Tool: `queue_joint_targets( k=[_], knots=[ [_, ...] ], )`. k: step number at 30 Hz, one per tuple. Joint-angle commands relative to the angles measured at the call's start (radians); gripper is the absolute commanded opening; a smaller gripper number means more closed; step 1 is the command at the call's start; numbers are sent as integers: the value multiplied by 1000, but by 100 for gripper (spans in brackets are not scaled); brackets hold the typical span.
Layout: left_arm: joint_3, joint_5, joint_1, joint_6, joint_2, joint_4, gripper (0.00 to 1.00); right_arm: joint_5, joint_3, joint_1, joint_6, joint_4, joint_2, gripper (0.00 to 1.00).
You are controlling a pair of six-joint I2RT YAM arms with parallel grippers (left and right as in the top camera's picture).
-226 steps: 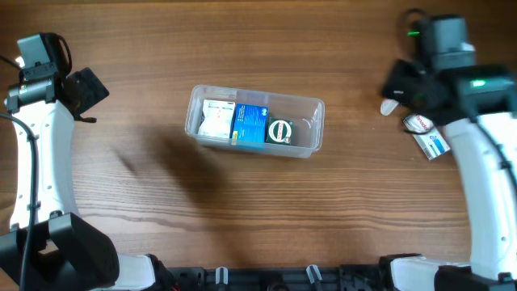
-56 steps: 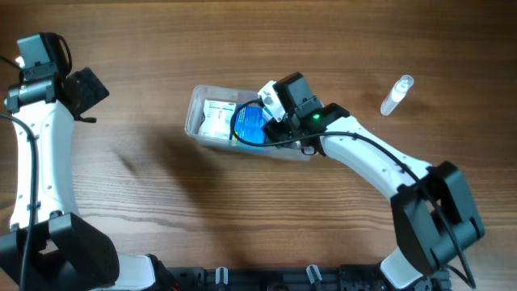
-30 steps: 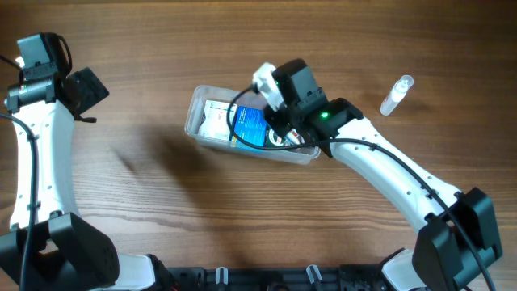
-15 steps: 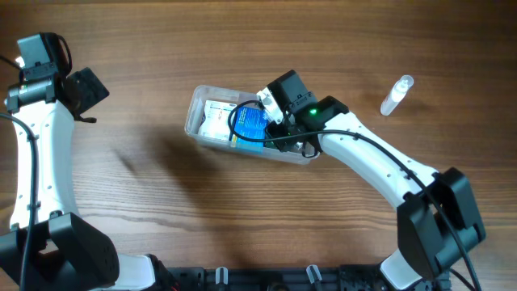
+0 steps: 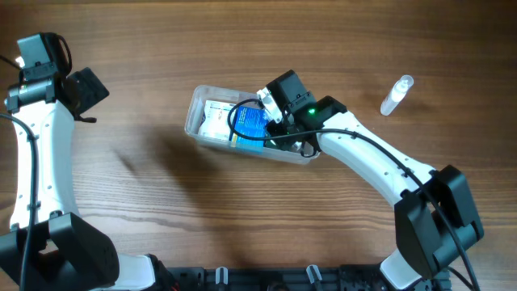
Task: Pack container
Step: 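Lower the Panadol box into the container, pushing it down among the items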
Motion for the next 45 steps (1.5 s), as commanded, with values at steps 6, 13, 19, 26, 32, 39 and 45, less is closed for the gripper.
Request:
queue_joint_targets(
  k=[6,13,19,26,32,39,45],
  knots=[
    [6,-13,2,2,-17,3,100,22,-1,-2,2,8,56,61],
    [6,-13,2,2,-17,2,100,94,1,-2,-48,29,95,56],
    [6,-13,2,2,-18,3,100,137,8,-2,-48,31,68,55],
    [6,-13,2,2,-18,3,100,57,55,-2,-46,29,24,35],
    [6,-13,2,2,-17,2,100,-34,63,-2,-49,36,24,29],
    [6,-13,2,2,-17,2,100,-132,112,-2,-48,35,24,25],
    [6,-13,2,2,-18,2,100,-322,119,22,-49,35,24,25]
  ],
)
